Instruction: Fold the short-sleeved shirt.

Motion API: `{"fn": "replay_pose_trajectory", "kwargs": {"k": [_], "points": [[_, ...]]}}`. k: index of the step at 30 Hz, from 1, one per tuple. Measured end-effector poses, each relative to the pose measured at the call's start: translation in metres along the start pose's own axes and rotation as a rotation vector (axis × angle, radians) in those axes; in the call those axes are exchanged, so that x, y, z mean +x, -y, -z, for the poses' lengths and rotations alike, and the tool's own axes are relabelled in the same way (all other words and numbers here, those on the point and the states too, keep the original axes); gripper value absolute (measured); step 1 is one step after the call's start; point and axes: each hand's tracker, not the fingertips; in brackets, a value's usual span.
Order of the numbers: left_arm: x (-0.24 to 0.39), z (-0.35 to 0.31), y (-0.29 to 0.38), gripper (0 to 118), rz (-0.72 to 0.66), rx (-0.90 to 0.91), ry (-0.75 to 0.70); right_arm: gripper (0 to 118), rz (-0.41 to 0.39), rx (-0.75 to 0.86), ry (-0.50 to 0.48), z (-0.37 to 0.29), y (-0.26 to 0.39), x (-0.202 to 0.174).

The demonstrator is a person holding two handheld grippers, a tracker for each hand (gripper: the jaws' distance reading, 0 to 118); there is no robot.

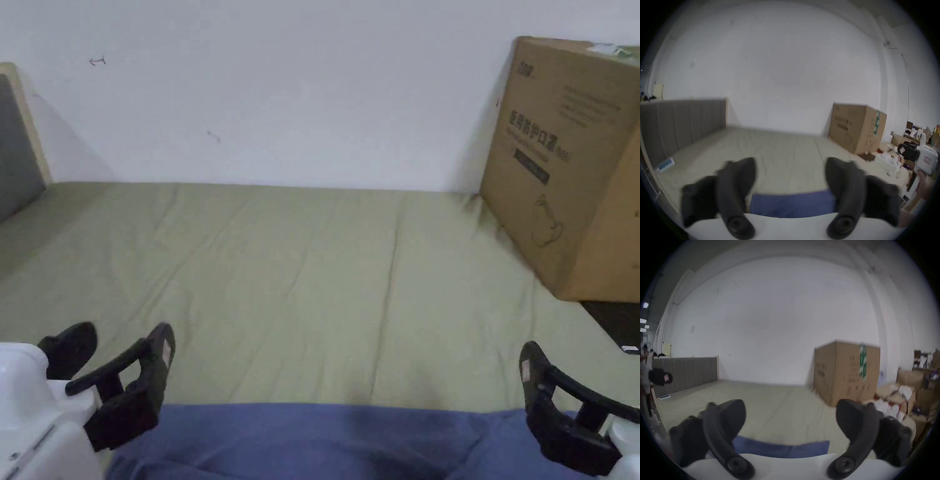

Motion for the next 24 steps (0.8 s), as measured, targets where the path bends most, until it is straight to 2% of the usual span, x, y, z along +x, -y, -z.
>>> {"fn": "replay_pose_trajectory", "kwargs": {"k": [1,2,3,5,6,9,11,16,20,21,22,23,24], "points": [[0.013,-0.006,-0.003,1,0.049,0.038,-0.027,16,-0.015,0.02,0.004,-0.006,-0.002,-0.008],[0.023,-0.008,-0.005,0,0.091,0.051,-0.046,0,-0.023,0.034,0.014,-0.01,-0.004,-0.013],[0.032,-0.014,-0.006,0,0.121,0.067,-0.043,0,-0.011,0.014,0.007,-0.012,-0.007,-0.015],[0.034,-0.02,-0.007,0,0.045,0.035,0.033,0,0.066,-0.014,-0.095,-0.013,-0.013,-0.013],[0.034,-0.021,-0.008,0,0.044,0.023,0.013,0,0.079,-0.043,-0.108,-0.011,-0.015,-0.014],[0.022,-0.021,-0.015,0,0.032,-0.014,-0.03,0,0.055,-0.042,-0.03,-0.01,-0.018,-0.02],[-0.001,-0.015,-0.019,0,-0.012,-0.078,-0.02,0,0.082,-0.019,-0.04,-0.011,-0.02,-0.015],[-0.101,0.041,0.001,0,-0.302,-0.443,0.137,0,0.123,-0.071,-0.051,-0.002,-0.018,-0.012],[-0.17,0.083,0.055,1,-0.582,-0.696,0.3,0,0.083,-0.137,-0.077,0.008,-0.009,-0.018],[-0.184,0.091,0.074,3,-0.672,-0.738,0.323,0,0.058,-0.155,-0.076,0.011,-0.006,-0.02],[-0.197,0.097,0.09,19,-0.739,-0.773,0.345,0,0.041,-0.163,-0.078,0.014,-0.004,-0.023],[-0.206,0.102,0.104,46,-0.772,-0.791,0.345,0,0.031,-0.167,-0.089,0.016,-0.003,-0.026],[-0.21,0.107,0.115,84,-0.813,-0.805,0.351,0,0.021,-0.175,-0.1,0.018,-0.002,-0.029]]}}
